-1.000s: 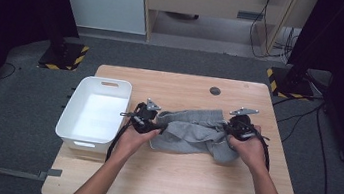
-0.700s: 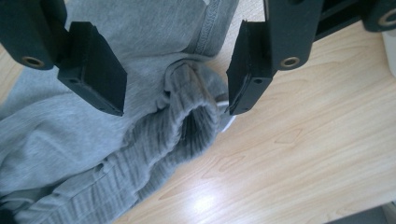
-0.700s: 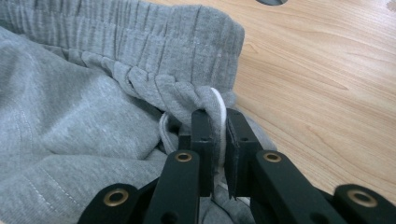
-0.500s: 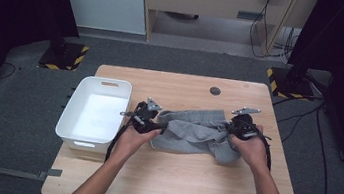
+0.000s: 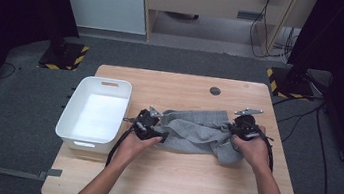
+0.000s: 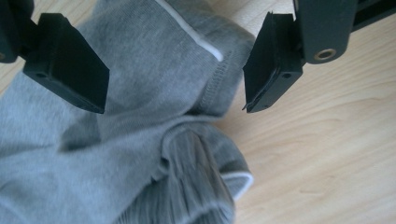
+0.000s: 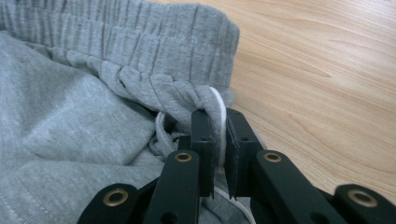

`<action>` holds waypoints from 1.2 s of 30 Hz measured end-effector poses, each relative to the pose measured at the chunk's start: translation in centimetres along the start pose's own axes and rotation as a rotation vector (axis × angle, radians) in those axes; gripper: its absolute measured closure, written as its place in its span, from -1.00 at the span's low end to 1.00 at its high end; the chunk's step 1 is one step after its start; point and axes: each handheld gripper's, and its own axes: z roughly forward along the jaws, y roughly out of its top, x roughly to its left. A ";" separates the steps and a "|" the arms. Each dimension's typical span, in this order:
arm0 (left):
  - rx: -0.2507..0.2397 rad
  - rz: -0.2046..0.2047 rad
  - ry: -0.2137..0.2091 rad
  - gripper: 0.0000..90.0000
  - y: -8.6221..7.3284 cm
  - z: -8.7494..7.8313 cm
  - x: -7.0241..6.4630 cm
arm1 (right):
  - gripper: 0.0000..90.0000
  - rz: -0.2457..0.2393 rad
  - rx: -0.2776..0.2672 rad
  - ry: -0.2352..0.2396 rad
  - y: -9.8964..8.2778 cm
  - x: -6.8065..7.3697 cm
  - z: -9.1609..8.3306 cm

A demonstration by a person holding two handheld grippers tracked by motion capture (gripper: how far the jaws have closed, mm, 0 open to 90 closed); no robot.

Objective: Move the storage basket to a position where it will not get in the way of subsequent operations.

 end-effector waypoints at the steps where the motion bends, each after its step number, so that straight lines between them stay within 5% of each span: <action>1: 0.005 0.000 -0.001 -0.53 -0.1 0.2 0.0 | 0.86 0.003 0.001 0.002 0.0 0.0 0.0; 5: 0.019 -0.027 -0.032 -0.44 -0.8 1.0 0.0 | 0.86 -0.004 -0.002 0.005 0.0 0.1 -0.1; 9: -0.013 -0.054 -0.054 -0.02 -1.1 1.0 0.1 | 0.86 -0.007 -0.004 0.006 -0.1 0.2 0.0; 16: -0.068 0.003 -0.039 0.58 -0.8 0.3 -0.5 | 0.86 -0.007 -0.005 0.009 -0.1 0.3 -0.1; 27: -0.104 -0.002 -0.053 0.82 -0.8 -0.4 -0.6 | 0.86 -0.012 -0.012 0.008 0.2 0.4 -0.2; 36: -0.215 0.011 -0.058 0.84 0.4 -2.8 -1.2 | 0.87 -0.007 -0.023 0.003 0.6 0.4 -0.5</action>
